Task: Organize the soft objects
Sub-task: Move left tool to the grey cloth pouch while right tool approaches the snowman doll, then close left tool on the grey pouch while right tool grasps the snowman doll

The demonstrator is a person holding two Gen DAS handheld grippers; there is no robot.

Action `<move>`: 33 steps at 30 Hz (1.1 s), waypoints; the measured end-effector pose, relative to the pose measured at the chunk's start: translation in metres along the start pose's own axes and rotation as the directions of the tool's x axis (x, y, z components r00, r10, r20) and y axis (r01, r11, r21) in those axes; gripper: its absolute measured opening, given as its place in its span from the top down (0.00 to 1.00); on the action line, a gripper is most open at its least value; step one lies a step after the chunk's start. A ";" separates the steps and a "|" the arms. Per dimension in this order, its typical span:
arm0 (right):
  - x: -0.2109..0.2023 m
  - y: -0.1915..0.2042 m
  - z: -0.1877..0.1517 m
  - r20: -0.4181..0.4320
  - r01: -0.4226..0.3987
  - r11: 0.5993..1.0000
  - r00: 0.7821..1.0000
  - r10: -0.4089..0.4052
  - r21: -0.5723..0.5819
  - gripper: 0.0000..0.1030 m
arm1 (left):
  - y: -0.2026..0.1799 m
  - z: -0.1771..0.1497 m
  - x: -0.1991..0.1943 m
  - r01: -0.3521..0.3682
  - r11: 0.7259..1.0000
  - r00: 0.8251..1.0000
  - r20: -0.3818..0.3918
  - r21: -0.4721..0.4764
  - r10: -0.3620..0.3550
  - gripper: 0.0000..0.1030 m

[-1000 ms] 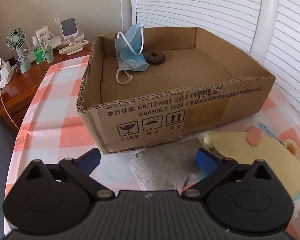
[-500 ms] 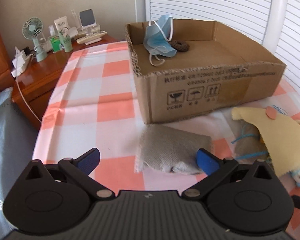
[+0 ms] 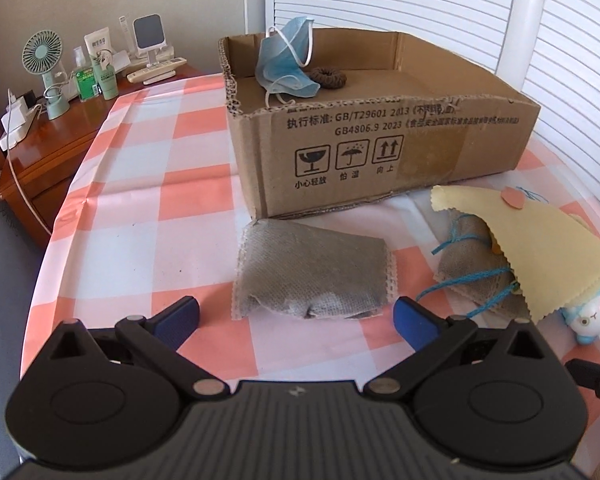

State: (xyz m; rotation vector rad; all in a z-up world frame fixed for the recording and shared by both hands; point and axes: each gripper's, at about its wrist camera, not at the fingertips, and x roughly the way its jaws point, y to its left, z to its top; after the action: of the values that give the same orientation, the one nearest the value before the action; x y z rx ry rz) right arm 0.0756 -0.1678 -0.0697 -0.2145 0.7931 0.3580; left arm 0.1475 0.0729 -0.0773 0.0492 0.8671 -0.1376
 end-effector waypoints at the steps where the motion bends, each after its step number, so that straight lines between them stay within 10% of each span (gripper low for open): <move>1: 0.000 0.000 0.000 0.001 0.000 1.000 1.000 0.000 0.000 0.00 | 0.000 -0.001 0.000 0.005 1.000 1.000 0.006 0.004 -0.005 0.00; 20: 0.003 0.004 0.005 0.009 0.000 1.000 1.000 0.000 -0.023 0.01 | -0.005 0.016 0.016 0.005 1.000 1.000 0.026 0.007 -0.005 0.00; 33: 0.001 0.010 0.015 0.010 -0.040 0.998 0.999 0.040 -0.039 0.36 | -0.018 0.020 0.015 -0.021 0.998 0.999 0.044 0.054 0.018 0.00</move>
State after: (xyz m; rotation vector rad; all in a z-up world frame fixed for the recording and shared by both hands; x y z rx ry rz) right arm 0.0820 -0.1532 -0.0608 -0.2333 0.7810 0.4121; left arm 0.1695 0.0518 -0.0755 0.1051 0.8192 -0.1436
